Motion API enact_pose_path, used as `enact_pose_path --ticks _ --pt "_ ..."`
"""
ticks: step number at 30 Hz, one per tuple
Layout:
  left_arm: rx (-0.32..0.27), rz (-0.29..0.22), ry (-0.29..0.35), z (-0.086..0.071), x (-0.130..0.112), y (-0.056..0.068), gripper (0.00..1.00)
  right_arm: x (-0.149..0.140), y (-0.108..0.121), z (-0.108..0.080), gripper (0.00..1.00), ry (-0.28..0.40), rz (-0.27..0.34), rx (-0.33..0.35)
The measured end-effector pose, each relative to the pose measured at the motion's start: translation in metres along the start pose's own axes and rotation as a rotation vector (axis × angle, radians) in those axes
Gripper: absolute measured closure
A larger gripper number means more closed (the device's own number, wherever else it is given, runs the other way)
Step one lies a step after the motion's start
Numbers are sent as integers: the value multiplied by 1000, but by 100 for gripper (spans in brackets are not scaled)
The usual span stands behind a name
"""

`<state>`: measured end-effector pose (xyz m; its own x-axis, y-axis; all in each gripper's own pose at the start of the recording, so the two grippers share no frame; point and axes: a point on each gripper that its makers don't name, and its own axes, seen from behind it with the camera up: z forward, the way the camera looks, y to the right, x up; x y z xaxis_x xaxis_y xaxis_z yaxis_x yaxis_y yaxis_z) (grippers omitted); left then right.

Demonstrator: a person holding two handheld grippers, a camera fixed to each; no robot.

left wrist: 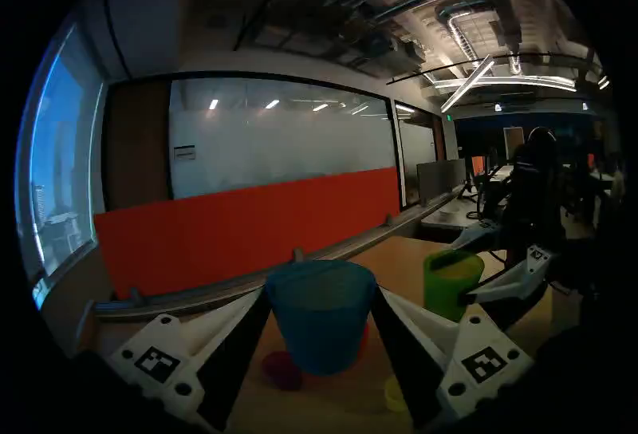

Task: Pour water

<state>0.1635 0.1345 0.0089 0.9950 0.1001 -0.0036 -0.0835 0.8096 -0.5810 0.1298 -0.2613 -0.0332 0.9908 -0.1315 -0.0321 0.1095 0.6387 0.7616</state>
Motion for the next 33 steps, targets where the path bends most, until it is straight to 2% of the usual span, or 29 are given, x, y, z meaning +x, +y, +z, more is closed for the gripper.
enact_pose_path --ticks 7,15,23,33 --pt "-5 -23 -15 -5 -16 0 13 -3 16 -14 10 -10 4 -44" --pt "11 -6 -46 -10 -30 -8 13 -5 32 -26 10 -18 11 -87" --pt "-5 3 -105 -10 -54 -3 13 -16 39 -29 10 -45 6 -106" --pt "-38 23 -187 -7 -84 4 13 -37 40 -32 9 -107 5 -97"
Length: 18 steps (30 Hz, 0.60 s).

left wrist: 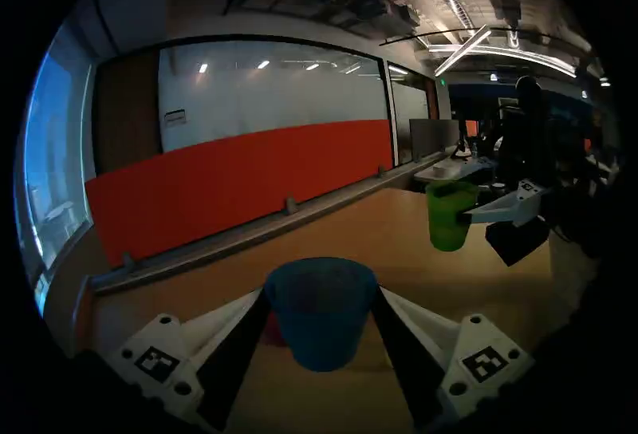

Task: Pour water

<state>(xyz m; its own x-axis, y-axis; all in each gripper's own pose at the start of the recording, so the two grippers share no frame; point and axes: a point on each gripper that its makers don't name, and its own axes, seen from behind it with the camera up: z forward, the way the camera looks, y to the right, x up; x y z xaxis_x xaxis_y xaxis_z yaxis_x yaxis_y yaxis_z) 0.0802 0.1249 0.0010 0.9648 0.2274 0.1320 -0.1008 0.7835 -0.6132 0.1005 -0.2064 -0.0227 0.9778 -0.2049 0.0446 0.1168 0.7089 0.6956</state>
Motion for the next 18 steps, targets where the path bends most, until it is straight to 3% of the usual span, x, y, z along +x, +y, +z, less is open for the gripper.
enact_pose_path --ticks 18 --pt "-49 13 -140 11 -51 8 13 -45 3 3 9 -154 5 31"
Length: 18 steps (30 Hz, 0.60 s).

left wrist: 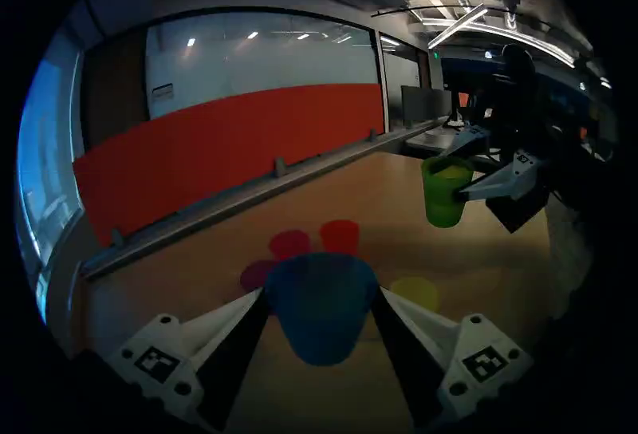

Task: Pour water

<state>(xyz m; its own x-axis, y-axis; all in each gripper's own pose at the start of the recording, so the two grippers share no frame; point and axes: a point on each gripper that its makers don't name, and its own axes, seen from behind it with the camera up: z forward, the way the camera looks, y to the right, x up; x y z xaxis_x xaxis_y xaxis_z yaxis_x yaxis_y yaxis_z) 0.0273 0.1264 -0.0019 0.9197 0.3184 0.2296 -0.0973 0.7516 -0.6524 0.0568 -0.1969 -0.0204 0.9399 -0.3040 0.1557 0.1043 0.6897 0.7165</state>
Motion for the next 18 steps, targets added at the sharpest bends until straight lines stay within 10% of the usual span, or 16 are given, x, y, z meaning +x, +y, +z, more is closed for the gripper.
enact_pose_path --ticks 18 --pt "-70 23 -153 12 -47 11 12 -44 -2 13 9 -147 3 36"
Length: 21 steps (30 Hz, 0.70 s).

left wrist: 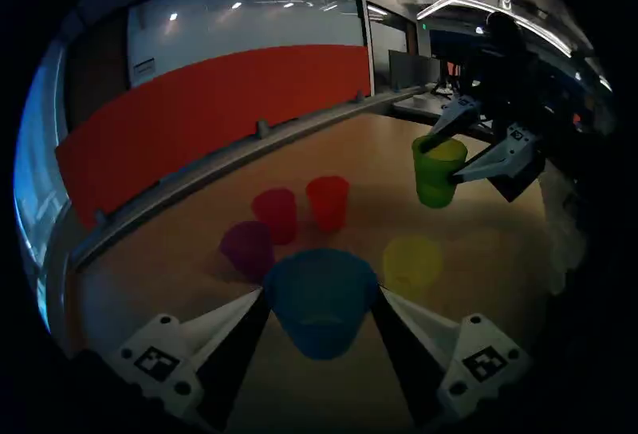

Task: Pour water

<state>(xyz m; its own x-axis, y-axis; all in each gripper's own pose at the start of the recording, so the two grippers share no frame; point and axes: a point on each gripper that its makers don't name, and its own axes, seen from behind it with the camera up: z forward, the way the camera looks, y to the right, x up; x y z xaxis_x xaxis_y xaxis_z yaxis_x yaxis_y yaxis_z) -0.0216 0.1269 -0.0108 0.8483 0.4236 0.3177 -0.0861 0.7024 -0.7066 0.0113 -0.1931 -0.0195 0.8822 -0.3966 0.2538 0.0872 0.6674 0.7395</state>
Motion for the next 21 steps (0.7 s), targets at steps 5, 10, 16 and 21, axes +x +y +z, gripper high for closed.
enact_pose_path --ticks 5,10,16,21 --pt "-16 13 -38 7 -10 2 13 -11 1 5 9 -37 3 4" --pt "-36 27 -78 15 -21 4 13 -19 2 9 9 -60 9 9" --pt "-55 41 -112 25 -31 6 13 -30 3 12 9 -91 13 17" --pt "-69 32 -133 33 -38 7 13 -38 4 15 9 -114 19 23"
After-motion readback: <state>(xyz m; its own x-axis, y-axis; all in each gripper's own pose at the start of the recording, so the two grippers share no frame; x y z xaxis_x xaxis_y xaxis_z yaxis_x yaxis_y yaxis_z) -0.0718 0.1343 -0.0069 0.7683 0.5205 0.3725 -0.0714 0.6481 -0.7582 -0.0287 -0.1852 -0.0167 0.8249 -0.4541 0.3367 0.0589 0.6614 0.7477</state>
